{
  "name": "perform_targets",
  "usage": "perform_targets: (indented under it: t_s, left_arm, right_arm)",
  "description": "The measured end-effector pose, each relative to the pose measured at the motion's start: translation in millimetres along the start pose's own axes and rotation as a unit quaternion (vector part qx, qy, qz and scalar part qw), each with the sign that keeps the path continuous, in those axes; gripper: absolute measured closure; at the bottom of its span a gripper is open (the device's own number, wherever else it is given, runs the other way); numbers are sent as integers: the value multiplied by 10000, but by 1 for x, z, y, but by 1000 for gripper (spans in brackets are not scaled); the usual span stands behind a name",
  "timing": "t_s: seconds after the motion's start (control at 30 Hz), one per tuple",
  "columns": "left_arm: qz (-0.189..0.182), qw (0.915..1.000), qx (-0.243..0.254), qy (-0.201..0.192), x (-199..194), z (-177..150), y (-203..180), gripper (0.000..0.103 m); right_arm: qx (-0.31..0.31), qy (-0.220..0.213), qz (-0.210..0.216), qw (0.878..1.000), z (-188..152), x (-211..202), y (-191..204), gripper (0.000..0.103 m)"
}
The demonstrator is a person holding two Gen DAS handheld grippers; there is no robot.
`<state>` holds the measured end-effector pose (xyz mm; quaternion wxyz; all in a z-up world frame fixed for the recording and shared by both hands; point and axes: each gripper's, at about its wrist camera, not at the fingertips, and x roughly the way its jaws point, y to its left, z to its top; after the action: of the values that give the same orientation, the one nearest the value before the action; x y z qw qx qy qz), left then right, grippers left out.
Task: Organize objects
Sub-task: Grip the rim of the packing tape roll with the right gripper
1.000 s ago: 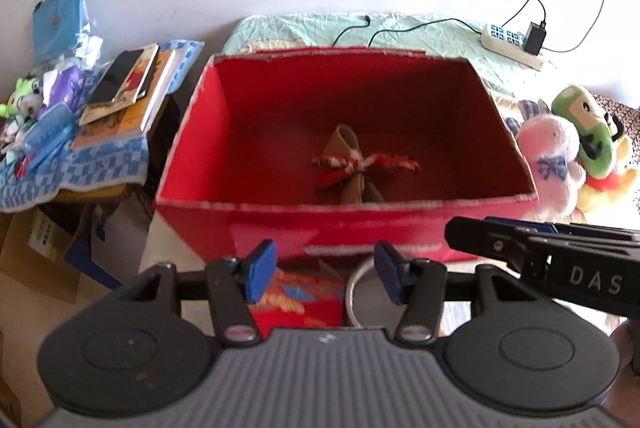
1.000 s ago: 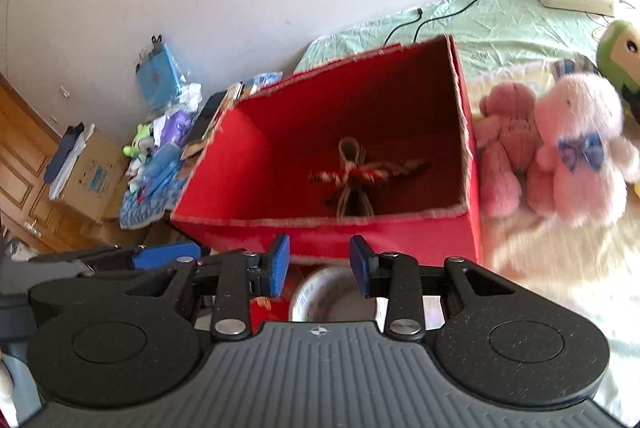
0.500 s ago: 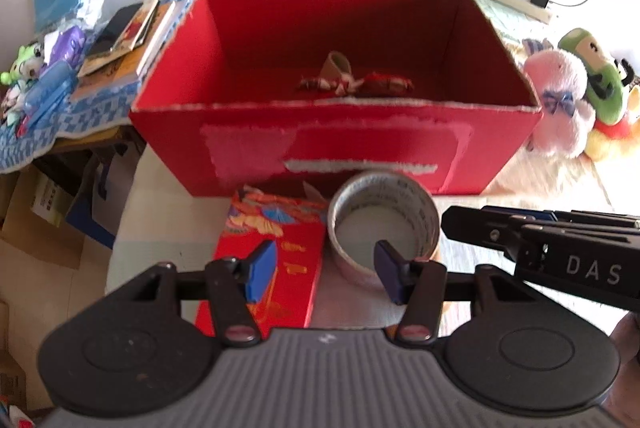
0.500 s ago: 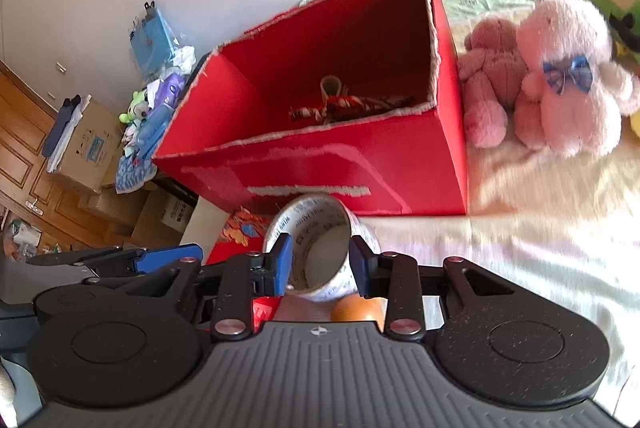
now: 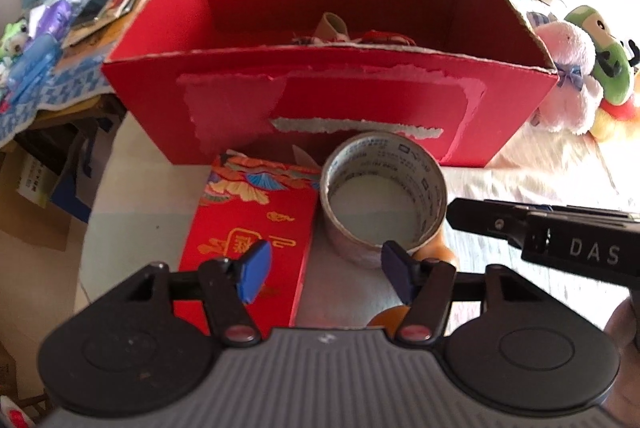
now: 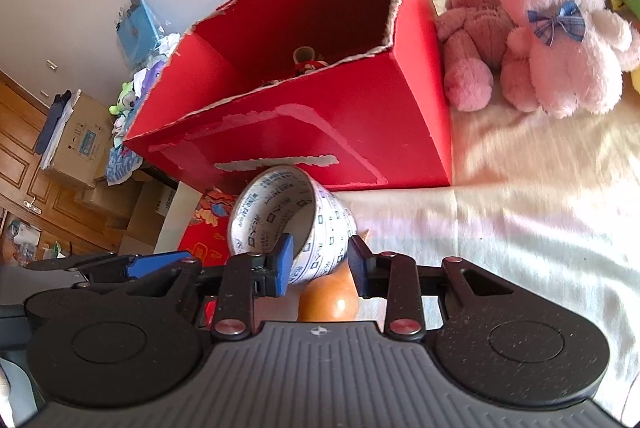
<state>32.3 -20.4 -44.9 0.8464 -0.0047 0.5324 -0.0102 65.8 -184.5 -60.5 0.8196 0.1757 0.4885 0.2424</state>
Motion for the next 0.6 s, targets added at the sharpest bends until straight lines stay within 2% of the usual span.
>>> perform_targets:
  t_s: [0.17,0.27,0.37,0.47,0.6]
  left_arm:
    - [-275,9996,50,-6,4,8,6,41]
    - [-643,9978,43,149,11,12,9,42]
    - [-819,9964,98,174,14,17,9,45]
    - [-998,9945,146,272,20,22,9,55]
    - [-1007,9942,221,309,25,24,9,56]
  right_arm:
    - [175,33,12,9998,6,2,-3,75]
    - [193,-12,4,9998,9,2,-1,75]
    - [214,35,-67,9997,10,6,0,75]
    - [259,61,-105,9996,11,10,0,77]
    - [372,124,-134,9991,13,15,-1,81]
